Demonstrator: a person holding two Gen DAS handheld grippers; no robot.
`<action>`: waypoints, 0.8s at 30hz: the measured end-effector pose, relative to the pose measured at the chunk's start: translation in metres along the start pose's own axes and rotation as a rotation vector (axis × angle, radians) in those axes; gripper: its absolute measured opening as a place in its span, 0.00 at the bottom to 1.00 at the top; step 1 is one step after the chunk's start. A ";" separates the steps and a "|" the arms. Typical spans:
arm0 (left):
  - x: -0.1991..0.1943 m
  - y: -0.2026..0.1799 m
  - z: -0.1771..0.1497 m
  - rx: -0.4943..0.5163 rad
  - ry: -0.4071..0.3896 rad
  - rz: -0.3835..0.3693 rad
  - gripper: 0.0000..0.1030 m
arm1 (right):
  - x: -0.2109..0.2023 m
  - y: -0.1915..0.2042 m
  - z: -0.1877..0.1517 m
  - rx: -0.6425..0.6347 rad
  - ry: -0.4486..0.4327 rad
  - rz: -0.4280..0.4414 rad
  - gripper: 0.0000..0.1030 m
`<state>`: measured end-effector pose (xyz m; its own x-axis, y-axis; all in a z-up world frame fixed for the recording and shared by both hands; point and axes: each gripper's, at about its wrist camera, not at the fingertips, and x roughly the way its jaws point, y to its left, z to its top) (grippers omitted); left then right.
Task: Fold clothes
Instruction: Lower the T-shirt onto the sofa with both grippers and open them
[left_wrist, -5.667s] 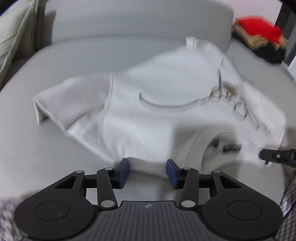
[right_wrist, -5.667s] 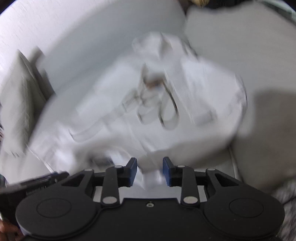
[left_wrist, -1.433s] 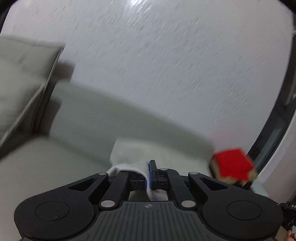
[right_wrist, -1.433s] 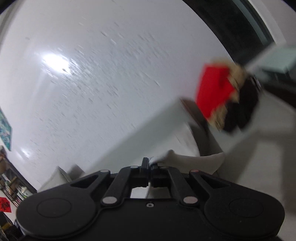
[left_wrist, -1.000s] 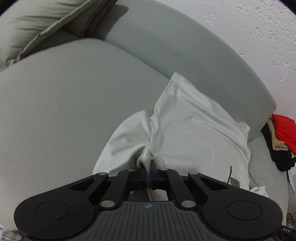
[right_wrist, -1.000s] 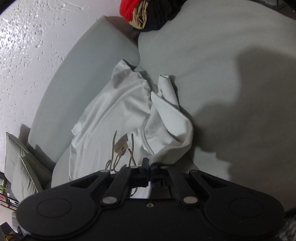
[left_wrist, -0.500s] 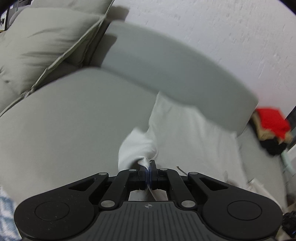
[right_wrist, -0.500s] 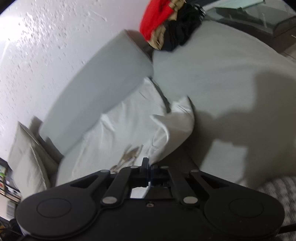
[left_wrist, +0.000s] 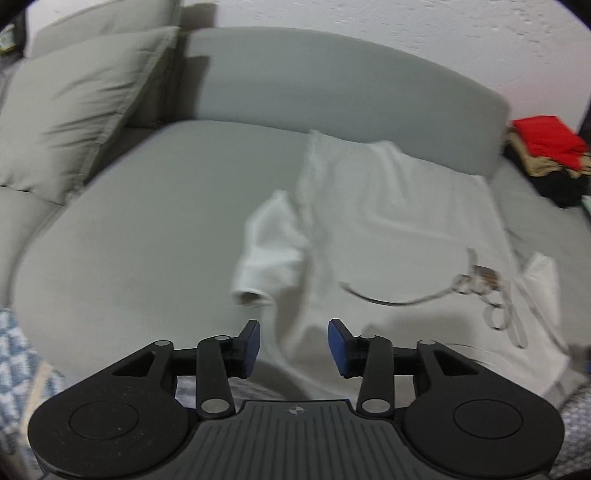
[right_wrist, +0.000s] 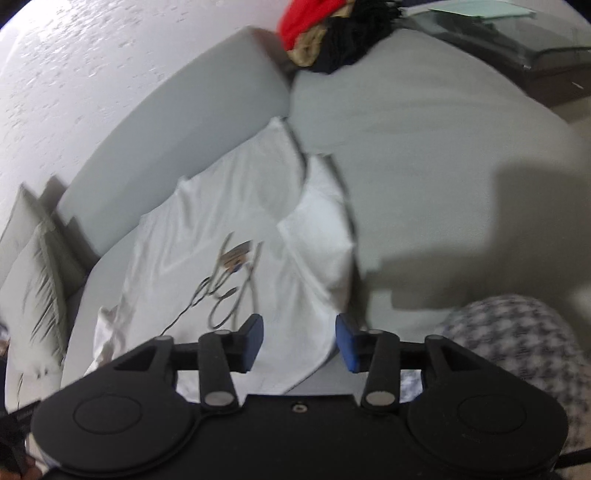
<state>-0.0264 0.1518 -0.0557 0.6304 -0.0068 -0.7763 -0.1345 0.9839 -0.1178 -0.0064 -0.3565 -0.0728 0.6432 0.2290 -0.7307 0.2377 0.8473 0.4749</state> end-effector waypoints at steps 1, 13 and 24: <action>0.008 -0.008 -0.001 0.008 0.018 -0.012 0.45 | 0.006 0.006 -0.002 -0.024 0.017 0.012 0.39; 0.068 -0.084 -0.044 0.308 0.134 -0.047 0.41 | 0.083 0.086 -0.048 -0.420 0.169 0.091 0.18; 0.039 -0.064 -0.029 0.257 0.066 -0.052 0.51 | 0.027 0.054 -0.031 -0.390 0.097 0.087 0.32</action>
<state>-0.0156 0.0834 -0.0967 0.5793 -0.0618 -0.8128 0.1005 0.9949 -0.0041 0.0015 -0.2895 -0.0818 0.5723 0.3365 -0.7478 -0.1202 0.9365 0.3294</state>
